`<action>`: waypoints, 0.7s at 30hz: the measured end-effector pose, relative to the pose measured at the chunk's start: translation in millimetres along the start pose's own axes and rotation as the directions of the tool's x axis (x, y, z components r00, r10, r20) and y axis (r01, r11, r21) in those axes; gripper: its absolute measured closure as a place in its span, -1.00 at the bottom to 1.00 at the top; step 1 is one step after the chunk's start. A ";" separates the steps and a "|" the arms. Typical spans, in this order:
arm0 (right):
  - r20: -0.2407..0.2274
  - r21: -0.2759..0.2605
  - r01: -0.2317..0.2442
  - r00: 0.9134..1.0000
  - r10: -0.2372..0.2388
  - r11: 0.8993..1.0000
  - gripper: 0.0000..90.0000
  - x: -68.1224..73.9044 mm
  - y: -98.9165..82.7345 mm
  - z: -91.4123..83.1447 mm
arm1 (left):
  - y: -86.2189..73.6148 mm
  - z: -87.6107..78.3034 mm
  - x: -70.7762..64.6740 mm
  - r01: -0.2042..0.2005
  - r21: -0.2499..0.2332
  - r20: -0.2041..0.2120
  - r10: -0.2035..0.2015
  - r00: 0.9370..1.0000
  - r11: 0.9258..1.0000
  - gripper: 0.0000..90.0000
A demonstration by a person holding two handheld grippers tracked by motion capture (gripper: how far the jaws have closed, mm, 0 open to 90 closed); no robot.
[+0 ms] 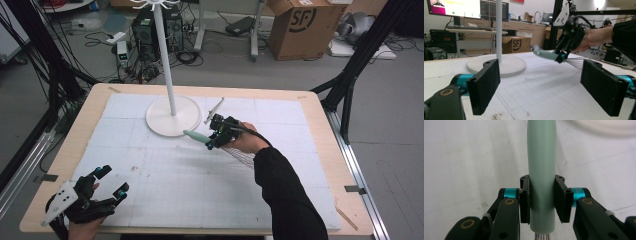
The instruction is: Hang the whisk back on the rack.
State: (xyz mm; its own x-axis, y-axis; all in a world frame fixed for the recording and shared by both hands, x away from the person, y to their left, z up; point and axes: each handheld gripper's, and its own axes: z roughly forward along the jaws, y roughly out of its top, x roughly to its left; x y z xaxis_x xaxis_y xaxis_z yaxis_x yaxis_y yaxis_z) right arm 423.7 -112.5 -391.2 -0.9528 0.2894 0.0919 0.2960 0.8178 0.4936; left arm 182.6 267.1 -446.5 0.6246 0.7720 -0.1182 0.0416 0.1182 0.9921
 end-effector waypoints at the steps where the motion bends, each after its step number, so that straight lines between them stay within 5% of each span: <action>1: 0.002 -0.020 -0.005 1.000 0.005 1.000 0.55 0.1 0.1 -3.5 | 0.0 0.3 -0.3 0.000 0.000 0.000 0.000 1.000 1.000 -0.63; 8: -0.020 -0.090 -0.028 0.999 0.027 0.996 0.55 -2.5 3.6 -22.3 | -1.8 2.1 -2.2 -0.004 0.017 0.003 0.004 1.000 1.000 -0.63; 14: -0.044 -0.236 -0.033 0.999 0.024 0.971 0.55 1.1 25.4 -57.1 | -2.0 1.5 -1.2 -0.003 0.016 -0.002 0.003 1.000 1.000 -0.63; 20: -0.048 -0.315 -0.021 0.999 0.006 0.949 0.55 4.6 43.2 -77.1 | -2.3 0.7 -1.2 -0.002 0.016 0.002 0.002 1.000 1.000 -0.63; 21: -0.054 -0.357 -0.007 0.998 -0.013 0.934 0.55 6.0 52.3 -85.3 | -2.6 0.2 -1.1 0.000 0.015 -0.002 0.000 1.000 1.000 -0.63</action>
State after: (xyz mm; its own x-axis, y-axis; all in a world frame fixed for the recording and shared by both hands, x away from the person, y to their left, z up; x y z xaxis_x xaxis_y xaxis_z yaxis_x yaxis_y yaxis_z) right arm 427.6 -110.5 -291.1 -0.9588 0.2516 0.1318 0.2590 0.5843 0.7691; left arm 182.0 265.8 -448.9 0.6227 0.7735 -0.1182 0.0533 0.1088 0.9926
